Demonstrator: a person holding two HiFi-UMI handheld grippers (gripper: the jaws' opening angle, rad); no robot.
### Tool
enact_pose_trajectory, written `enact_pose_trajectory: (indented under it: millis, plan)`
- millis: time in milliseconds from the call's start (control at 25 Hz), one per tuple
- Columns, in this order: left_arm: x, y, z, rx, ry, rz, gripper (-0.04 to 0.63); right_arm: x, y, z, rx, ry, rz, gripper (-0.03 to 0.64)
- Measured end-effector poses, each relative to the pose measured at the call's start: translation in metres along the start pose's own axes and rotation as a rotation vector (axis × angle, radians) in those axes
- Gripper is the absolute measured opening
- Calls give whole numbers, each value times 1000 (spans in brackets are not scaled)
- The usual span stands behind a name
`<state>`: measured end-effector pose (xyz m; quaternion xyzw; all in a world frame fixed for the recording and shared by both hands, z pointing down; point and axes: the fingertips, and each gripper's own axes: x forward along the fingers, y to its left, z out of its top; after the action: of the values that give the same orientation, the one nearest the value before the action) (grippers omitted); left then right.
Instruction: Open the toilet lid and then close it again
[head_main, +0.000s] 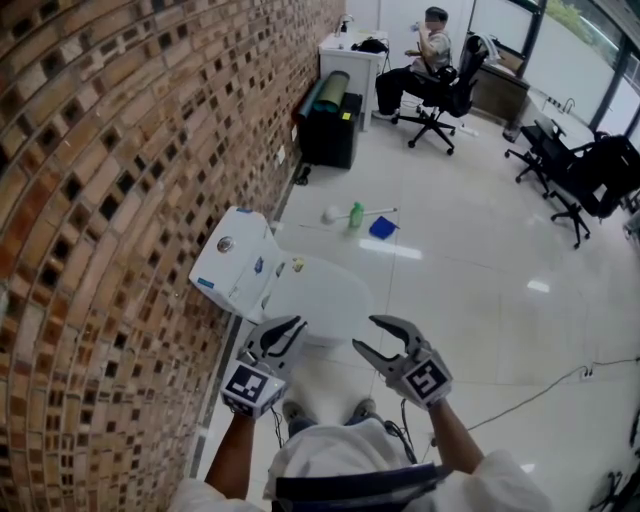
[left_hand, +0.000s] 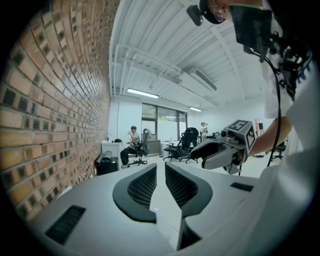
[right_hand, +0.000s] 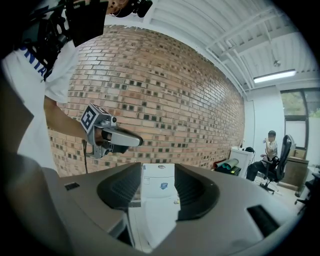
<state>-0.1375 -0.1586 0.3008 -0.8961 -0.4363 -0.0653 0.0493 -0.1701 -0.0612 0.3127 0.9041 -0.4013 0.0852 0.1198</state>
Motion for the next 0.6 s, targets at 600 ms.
enact_pose_trajectory:
  millis: [600]
  plan:
    - [8,-6,-13,1,44,2,44,9,15,-43,-57,111,74,218]
